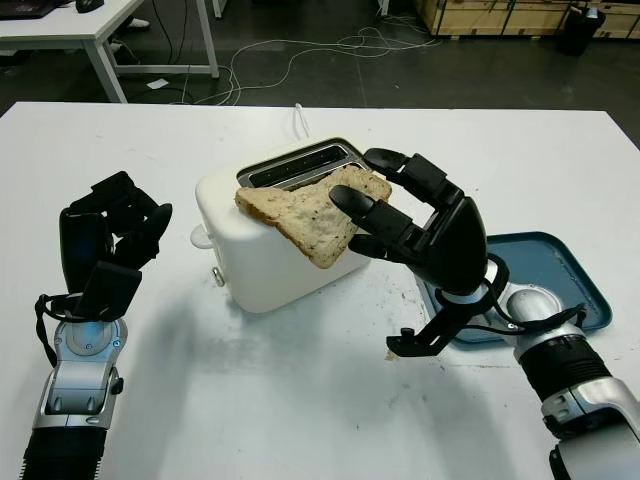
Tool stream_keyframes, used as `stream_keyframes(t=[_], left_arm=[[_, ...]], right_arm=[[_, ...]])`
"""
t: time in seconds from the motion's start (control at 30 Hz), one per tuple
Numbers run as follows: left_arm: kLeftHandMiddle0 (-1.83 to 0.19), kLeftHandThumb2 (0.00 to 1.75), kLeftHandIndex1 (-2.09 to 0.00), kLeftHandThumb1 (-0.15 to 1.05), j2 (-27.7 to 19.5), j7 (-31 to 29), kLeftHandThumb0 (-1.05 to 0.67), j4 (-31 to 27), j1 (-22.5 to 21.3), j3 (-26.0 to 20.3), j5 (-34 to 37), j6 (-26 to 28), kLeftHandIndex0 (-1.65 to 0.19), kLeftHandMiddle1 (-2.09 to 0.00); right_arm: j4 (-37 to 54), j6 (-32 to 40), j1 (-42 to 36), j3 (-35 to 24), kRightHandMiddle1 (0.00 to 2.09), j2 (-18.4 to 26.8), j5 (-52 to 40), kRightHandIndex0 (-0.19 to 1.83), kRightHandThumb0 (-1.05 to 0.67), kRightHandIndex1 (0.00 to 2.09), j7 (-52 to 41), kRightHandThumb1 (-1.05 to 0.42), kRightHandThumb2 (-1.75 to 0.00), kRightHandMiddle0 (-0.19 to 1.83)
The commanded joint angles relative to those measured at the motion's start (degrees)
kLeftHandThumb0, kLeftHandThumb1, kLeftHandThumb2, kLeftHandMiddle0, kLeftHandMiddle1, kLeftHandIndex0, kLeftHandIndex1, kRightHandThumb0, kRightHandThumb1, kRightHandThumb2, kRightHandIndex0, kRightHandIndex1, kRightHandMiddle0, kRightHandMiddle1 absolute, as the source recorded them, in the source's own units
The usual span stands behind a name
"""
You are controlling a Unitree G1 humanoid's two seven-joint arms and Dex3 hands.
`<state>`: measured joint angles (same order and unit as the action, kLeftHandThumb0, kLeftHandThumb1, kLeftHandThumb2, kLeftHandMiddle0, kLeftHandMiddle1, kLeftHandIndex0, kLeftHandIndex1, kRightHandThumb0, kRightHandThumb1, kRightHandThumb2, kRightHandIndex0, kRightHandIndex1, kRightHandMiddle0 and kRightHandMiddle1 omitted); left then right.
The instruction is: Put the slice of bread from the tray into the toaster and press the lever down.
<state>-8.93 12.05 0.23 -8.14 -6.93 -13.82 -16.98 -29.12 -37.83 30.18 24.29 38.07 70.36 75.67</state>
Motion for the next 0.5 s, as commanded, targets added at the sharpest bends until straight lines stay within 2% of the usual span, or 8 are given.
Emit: stream_keyframes(t=[0.0,0.2,0.4,0.47], left_arm=[[-1.31,0.34,-1.69,0.92,0.2,0.0,-0.78,-0.3,0.1,0.2,0.3,-0.2,-1.05,-1.65],[-1.30,0.34,-1.68,0.92,0.3,0.1,-0.78,-0.3,0.1,0.2,0.2,-0.1,-1.04,-1.65],[-1.30,0.35,-1.69,0.92,0.1,0.4,-0.78,-0.3,0.2,0.3,-0.5,-0.2,-1.05,-1.66],[-1.30,0.35,-1.69,0.92,0.3,0.2,-0.78,-0.1,0.1,0.2,0.0,-0.3,-1.05,-1.66]], right_arm=[[-0.5,1.1,1.1,0.8,0.01,0.0,0.0,0.41,-0.49,0.62,1.2,-0.91,-0.01,0.68],[-0.5,2.6,1.7,1.6,0.02,-0.1,-0.1,0.45,-0.51,0.61,1.9,-0.91,-0.01,0.71],[-2.5,6.7,4.3,3.8,0.06,-1.6,2.4,0.56,-0.39,0.66,5.7,-0.92,-0.05,0.80],[-3.5,7.8,5.4,4.7,0.06,-2.3,2.8,0.55,-0.39,0.98,6.6,-0.92,-0.08,0.87]])
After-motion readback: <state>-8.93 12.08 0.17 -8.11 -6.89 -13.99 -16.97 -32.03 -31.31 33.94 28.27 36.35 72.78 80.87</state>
